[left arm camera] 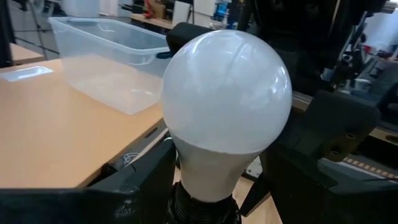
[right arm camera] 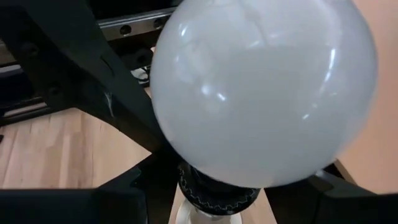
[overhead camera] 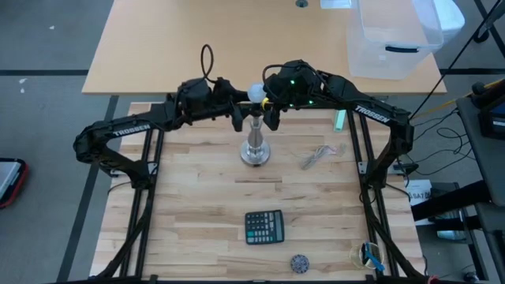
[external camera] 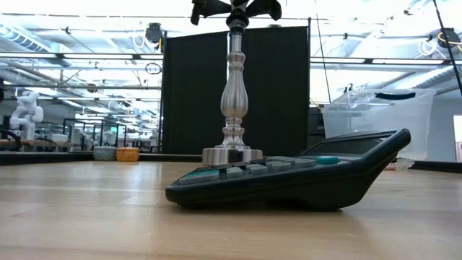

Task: Screw lightbulb
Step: Remove the light bulb from the lamp

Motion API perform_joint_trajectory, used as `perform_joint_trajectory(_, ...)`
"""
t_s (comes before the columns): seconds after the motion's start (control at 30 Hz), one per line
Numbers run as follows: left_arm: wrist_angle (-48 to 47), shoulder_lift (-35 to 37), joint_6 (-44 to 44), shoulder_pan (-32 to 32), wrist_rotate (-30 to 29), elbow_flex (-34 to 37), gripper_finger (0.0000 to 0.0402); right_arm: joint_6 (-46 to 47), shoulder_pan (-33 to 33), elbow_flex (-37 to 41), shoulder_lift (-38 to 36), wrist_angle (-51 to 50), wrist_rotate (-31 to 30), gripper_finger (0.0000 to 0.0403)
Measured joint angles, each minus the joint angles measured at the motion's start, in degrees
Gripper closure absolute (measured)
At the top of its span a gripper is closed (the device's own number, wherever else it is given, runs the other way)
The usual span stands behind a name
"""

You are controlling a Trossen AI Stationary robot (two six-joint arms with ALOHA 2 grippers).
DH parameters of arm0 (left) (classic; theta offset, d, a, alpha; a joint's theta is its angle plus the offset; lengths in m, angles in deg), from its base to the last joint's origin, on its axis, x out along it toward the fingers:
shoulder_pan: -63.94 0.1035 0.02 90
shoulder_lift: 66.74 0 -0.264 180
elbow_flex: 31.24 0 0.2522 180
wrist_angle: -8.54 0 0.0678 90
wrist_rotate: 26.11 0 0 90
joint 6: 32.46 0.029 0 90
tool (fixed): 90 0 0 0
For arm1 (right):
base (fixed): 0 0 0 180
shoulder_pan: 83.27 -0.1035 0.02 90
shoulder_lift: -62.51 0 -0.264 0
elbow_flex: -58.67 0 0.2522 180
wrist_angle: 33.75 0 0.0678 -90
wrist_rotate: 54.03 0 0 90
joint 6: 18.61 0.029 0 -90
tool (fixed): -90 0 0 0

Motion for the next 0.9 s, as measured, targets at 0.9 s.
perform_joint_trajectory(0.9, -0.52, 0.01, 1.89, -0.59, 4.49, 0.04, 0.0168, -17.85, -0.05, -0.11, -0.2, -1.79, 0.55, 0.0231)
